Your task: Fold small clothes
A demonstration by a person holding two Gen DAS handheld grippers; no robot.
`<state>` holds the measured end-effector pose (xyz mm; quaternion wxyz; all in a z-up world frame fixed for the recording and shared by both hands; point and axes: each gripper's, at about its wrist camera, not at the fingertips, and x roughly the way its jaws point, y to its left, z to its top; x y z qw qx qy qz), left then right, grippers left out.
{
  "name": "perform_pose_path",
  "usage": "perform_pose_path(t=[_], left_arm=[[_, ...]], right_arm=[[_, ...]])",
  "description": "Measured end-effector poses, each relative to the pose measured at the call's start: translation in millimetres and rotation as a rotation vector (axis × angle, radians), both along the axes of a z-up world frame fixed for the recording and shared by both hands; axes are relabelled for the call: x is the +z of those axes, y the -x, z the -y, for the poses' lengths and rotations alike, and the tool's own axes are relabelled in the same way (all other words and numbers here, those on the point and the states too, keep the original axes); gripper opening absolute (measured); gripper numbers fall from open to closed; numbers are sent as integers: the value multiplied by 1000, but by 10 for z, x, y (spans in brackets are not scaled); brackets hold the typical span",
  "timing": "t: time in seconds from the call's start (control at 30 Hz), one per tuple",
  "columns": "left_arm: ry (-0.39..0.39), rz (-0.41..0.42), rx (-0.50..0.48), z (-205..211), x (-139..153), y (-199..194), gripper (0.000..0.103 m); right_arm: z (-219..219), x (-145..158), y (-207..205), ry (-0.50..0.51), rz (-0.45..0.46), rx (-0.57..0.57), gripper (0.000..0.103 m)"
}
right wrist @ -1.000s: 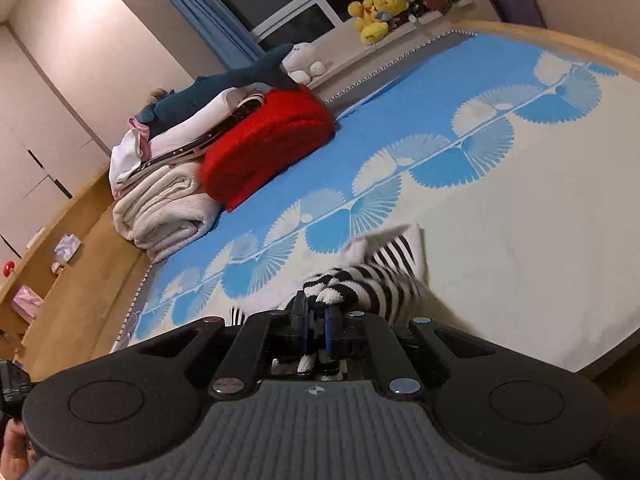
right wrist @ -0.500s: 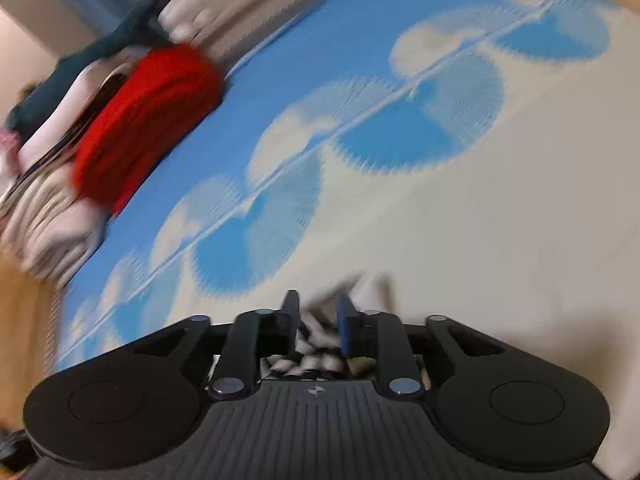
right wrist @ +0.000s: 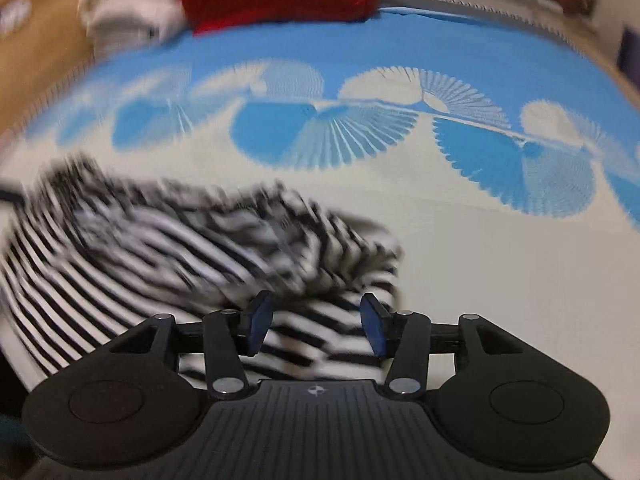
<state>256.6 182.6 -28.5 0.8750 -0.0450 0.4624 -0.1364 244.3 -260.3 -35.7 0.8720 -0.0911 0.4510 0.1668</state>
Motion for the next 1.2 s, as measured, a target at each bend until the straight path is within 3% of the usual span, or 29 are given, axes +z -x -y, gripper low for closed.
perform_pose_path(t=[0.13,0.3,0.43,0.5,0.53,0.57,0.6,0.67,0.77,0.83,0.93,1.07,1.2], left_arm=[[-82,31,2,151,-60,-117,85],[-98,66,22,293,-19,-287,85],[-69,97,30,345,-5,-440,73],[-25,78,11,350,-37,-548,37],[-9,63,-2,351,-57,-598,24],[-4,52,-12,356,-81,-653,3],[-8,57,-13,356,-83,-686,3],[-9,123,45,297,-1,-737,3],[84,224,222,100,168,-795,3],[36,218,236,220,114,-866,3],[-140,101,172,507,-169,-1042,3],[-126,0,219,470,-418,-1176,3],[-164,-46,200,543,-543,-1214,5]], right_arm=[[-64,-161,5,138,55,36,51],[-248,-187,-101,235,190,93,50],[-384,-123,-259,202,250,124,47],[-409,-106,-378,170,249,111,32],[-407,-99,-436,146,240,100,27],[-389,-94,-509,113,224,85,17],[-370,-88,-562,82,211,74,8],[-303,-46,-681,16,207,24,6],[-164,133,-802,-108,286,-115,5],[-153,185,-846,-158,333,-170,5],[-302,-11,-1016,-58,262,-189,5],[-461,-461,-1227,104,56,-180,5],[-519,-502,-1275,117,40,-205,9]])
